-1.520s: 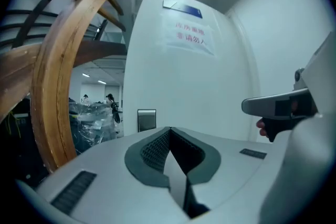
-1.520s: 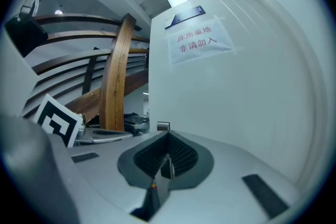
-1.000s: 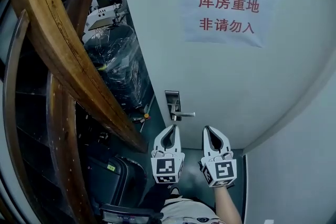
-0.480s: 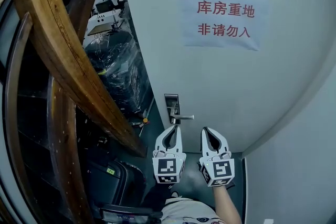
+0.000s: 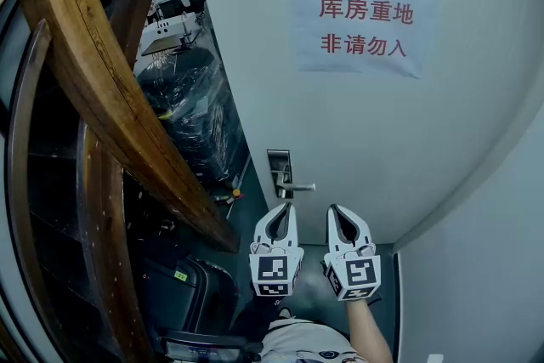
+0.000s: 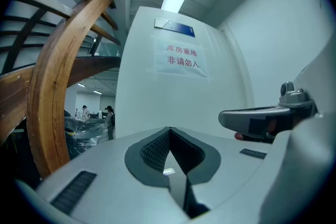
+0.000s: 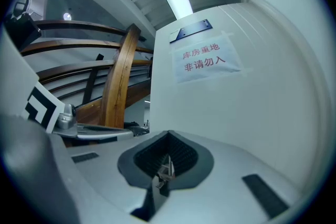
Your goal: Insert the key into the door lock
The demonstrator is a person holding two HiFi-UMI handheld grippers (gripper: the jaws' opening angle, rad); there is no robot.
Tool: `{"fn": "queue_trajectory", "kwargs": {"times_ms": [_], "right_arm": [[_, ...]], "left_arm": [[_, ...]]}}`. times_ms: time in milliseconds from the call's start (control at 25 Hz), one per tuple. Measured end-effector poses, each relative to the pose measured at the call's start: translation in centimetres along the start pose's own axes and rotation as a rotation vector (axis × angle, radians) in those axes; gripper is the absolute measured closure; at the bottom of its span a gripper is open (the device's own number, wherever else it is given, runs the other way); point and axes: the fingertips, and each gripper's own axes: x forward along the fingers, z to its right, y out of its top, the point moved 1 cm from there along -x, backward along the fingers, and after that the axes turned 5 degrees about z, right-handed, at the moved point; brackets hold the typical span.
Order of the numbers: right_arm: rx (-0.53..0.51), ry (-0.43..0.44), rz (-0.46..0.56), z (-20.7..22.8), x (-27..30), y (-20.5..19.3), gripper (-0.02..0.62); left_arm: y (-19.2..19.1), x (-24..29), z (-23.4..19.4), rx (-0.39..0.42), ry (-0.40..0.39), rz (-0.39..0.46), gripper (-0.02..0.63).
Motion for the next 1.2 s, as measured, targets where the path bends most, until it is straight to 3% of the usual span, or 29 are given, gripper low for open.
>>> {"fn": "queue_trajectory", "kwargs": {"times_ms": [1200], "right_arm": [[-0.016, 0.000, -0.009, -1.3, 0.0, -0.1, 0.591]], "left_arm": [[-0.7, -1.0, -0.4, 0.005, -0.012, -0.025, 0.601]]}}
